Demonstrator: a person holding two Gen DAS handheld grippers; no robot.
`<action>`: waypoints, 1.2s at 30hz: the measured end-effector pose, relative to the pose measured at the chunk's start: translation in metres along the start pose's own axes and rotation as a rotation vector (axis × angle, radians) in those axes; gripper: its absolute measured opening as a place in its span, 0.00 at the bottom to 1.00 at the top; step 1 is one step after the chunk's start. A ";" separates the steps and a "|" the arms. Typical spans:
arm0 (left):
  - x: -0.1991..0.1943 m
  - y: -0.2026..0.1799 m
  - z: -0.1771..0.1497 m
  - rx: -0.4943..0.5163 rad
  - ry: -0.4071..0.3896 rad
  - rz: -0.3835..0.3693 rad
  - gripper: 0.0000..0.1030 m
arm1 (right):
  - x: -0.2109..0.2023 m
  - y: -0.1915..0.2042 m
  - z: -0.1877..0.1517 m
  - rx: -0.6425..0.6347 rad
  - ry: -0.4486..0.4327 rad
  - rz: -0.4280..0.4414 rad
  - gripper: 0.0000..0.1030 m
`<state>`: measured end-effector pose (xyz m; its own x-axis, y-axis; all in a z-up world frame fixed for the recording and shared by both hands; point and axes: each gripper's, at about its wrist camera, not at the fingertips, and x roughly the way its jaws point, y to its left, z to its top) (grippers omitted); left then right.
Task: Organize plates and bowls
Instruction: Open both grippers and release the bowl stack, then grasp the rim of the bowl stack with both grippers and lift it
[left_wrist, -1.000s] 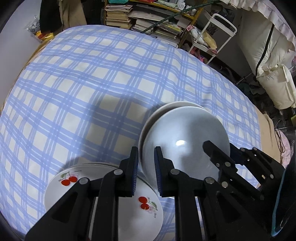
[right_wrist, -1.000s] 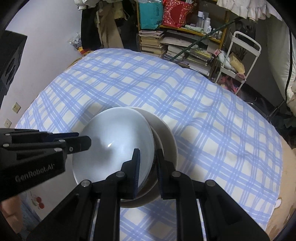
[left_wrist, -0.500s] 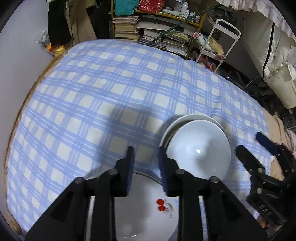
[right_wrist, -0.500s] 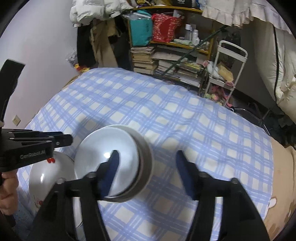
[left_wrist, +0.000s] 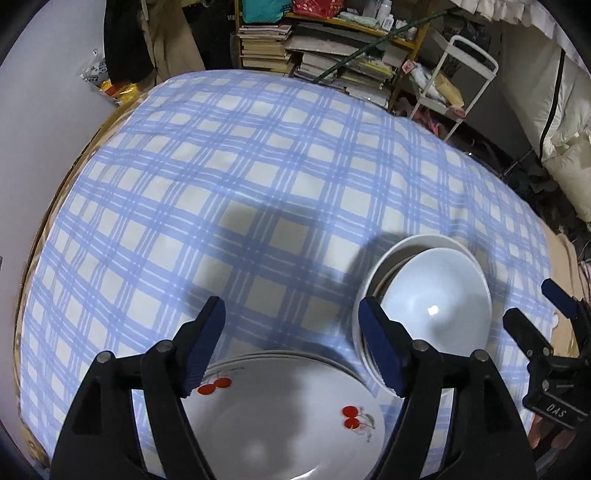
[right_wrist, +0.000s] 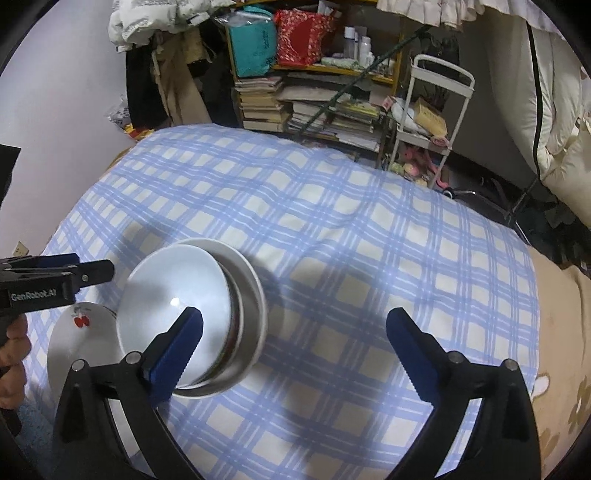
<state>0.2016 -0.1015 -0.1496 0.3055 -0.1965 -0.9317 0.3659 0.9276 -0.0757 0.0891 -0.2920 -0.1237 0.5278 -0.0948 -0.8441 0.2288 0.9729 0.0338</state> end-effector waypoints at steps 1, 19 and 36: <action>0.002 -0.001 0.000 0.007 0.013 0.000 0.72 | 0.003 -0.002 0.000 0.003 0.009 -0.003 1.00; 0.024 -0.006 -0.010 -0.013 0.091 -0.040 0.72 | 0.031 -0.016 -0.009 0.061 0.151 -0.056 1.00; 0.026 -0.006 -0.007 -0.007 0.104 -0.033 0.72 | 0.038 -0.019 -0.008 0.092 0.190 -0.051 1.00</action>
<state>0.2014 -0.1104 -0.1756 0.2003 -0.1937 -0.9604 0.3678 0.9234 -0.1095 0.0981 -0.3122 -0.1606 0.3519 -0.0934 -0.9314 0.3291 0.9438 0.0297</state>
